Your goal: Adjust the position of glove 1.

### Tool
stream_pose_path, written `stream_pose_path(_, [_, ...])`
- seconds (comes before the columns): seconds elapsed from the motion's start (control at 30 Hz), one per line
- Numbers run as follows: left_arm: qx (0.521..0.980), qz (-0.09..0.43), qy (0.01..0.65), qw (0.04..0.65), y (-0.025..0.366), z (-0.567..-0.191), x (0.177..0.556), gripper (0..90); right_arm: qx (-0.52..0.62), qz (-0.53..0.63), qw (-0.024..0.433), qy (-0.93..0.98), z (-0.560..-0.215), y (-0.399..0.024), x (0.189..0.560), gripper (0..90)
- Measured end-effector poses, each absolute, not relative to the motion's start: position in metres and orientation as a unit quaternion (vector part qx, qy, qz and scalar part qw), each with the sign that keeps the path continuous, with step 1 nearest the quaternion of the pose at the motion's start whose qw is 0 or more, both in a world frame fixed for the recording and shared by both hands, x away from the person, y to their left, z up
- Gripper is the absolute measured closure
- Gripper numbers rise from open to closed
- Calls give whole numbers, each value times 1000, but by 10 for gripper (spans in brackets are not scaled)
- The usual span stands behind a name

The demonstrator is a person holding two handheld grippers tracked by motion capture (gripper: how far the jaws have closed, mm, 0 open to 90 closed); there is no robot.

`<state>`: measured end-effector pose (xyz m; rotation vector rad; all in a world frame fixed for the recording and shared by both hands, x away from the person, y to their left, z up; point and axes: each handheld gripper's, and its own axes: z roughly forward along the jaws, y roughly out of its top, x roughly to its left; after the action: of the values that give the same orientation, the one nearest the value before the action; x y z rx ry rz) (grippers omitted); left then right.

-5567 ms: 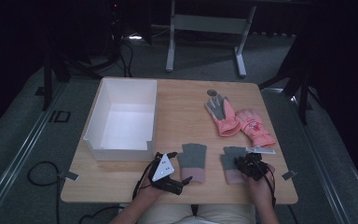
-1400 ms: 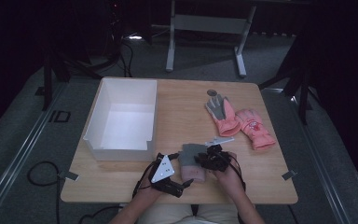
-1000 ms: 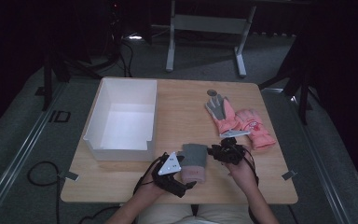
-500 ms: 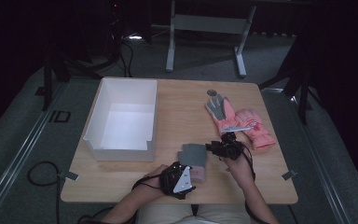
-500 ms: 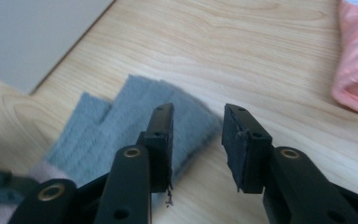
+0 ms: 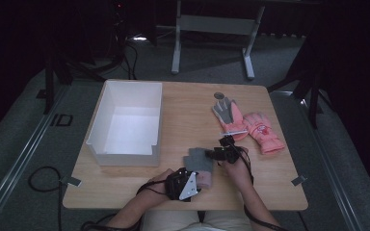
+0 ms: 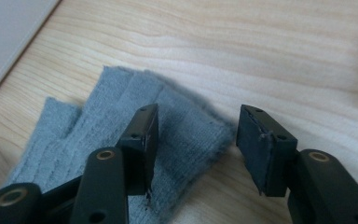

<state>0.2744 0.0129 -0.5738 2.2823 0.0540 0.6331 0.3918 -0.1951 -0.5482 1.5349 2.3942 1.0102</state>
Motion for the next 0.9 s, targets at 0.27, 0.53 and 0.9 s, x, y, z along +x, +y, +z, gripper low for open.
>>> stream_pose_path(0.27, [895,189,33,402,22,-569,290,673,506,347,28,789,-550,-193,390,493])
stream_pose_path(0.53, [899,162,30,405,24,-567,298,695,497,365,-36,787,-554,-181,398,561])
stream_pose_path(0.9, [901,156,37,404,25,-566,298,702,482,382,-68,786,-556,-165,399,682])
